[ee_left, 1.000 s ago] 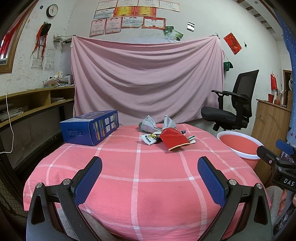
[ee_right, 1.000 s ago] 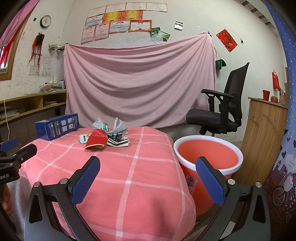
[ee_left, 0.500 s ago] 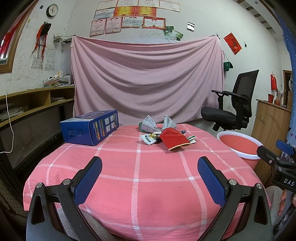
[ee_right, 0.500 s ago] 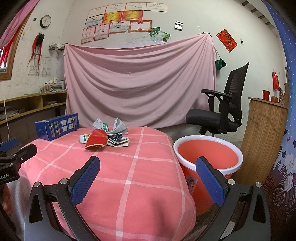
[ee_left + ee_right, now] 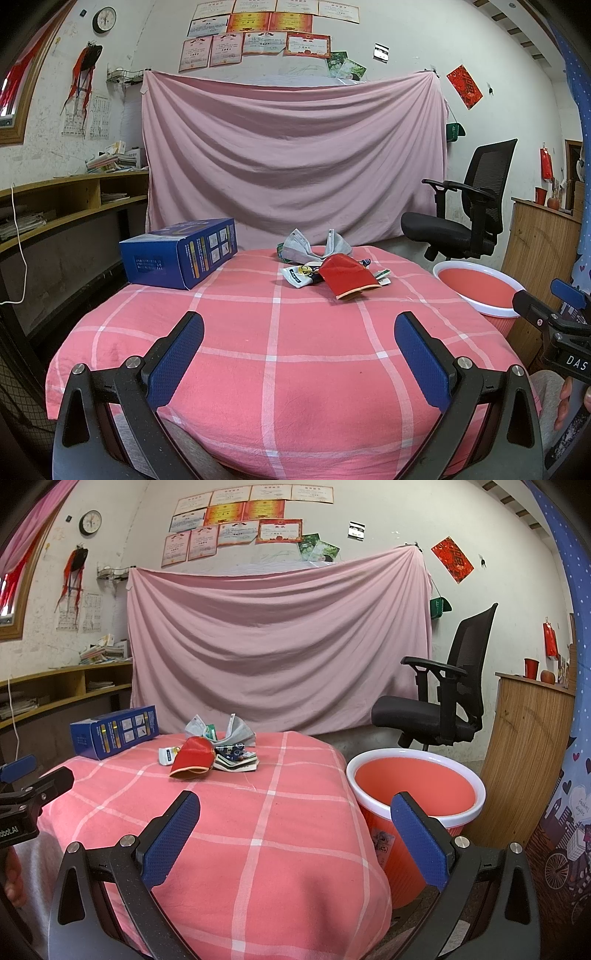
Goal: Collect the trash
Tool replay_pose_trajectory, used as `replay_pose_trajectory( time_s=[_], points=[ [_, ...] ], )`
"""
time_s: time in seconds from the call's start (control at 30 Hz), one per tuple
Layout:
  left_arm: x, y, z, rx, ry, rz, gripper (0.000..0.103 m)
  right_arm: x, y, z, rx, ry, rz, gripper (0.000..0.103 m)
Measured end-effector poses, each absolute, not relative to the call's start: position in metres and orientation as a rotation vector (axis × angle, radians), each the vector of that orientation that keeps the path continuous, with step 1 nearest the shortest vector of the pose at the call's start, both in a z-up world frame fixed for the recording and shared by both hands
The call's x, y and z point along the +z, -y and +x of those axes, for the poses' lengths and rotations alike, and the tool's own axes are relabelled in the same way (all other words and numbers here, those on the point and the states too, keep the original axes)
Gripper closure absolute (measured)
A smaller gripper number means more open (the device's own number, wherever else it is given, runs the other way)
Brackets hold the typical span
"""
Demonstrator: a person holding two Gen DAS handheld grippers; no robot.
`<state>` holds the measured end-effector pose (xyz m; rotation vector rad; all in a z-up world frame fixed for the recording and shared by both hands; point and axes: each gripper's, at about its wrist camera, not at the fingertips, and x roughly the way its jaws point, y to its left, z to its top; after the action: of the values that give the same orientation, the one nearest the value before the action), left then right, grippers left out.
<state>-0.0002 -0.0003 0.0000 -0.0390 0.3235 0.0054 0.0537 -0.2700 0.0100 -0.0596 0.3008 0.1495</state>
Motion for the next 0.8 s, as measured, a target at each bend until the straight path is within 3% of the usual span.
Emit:
replay_pose_trajectory(
  time_s=[0.8],
  points=[
    [-0.0028, 0.0001, -0.002, 0.0, -0.322, -0.047, 0.002, 0.0091, 0.2706, 0.0539, 0.153, -0.304, -0.055, 0.0]
  ],
)
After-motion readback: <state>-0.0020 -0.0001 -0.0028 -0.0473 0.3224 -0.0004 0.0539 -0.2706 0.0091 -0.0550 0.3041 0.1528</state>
